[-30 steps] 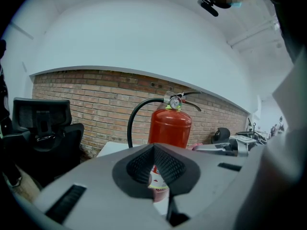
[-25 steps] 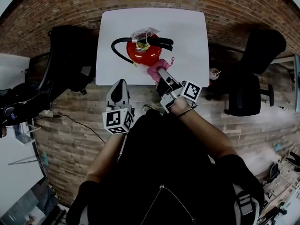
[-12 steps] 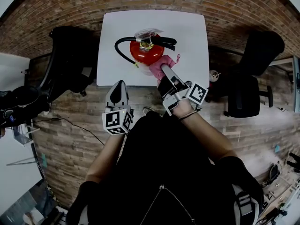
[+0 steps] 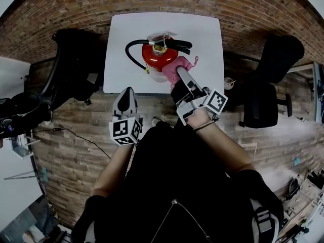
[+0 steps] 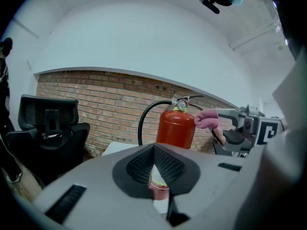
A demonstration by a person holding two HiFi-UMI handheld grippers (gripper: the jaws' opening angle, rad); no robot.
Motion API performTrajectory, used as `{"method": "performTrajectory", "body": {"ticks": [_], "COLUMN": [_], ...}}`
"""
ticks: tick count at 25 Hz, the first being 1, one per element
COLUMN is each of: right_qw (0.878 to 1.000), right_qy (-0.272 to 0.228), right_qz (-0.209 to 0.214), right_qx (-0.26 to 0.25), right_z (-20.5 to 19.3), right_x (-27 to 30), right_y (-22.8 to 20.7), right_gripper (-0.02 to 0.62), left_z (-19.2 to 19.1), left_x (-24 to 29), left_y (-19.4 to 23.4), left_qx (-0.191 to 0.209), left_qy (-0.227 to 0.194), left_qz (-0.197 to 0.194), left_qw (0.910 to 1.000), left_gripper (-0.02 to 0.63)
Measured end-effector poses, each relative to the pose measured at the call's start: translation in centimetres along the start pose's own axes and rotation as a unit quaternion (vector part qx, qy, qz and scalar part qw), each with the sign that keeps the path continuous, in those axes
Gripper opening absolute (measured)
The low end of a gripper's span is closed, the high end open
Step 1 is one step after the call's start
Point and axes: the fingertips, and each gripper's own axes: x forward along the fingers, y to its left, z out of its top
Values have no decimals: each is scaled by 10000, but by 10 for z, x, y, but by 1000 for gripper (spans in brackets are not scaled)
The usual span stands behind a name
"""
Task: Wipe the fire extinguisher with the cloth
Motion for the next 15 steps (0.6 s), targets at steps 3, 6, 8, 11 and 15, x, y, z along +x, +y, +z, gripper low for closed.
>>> {"method": "performTrajectory", "body": {"ticks": [3,6,8,11,15], "right_qw": [9999,9992,9953,9717,8687], "right_qy": [-2,216,511,1202,2607], "right_qz": [111,181,38,-430,-1206], "right_qx": [61,-286,-821,-1988,-4036], "right_z": [0,-4,-8,-20,-41], "right_x": [-4,-10,-19,-35,-53], "right_y": [6,15,12,-11,-63], "right_gripper": [106,106,106,106,106], "left_z": [1,2,1,-2,-8], "left_x": [-2,-4,-6,-7,-7], "left_y": [2,6,10,14,15], "left_qx": [-29,-59,-83,-126,-213], "left_qy": [-39,-62,-80,-71,-43], "left_qz": [0,41,75,124,110], "left_qw": [10000,10000,9999,9998,9997], "left_gripper": [30,30,30,29,30]}}
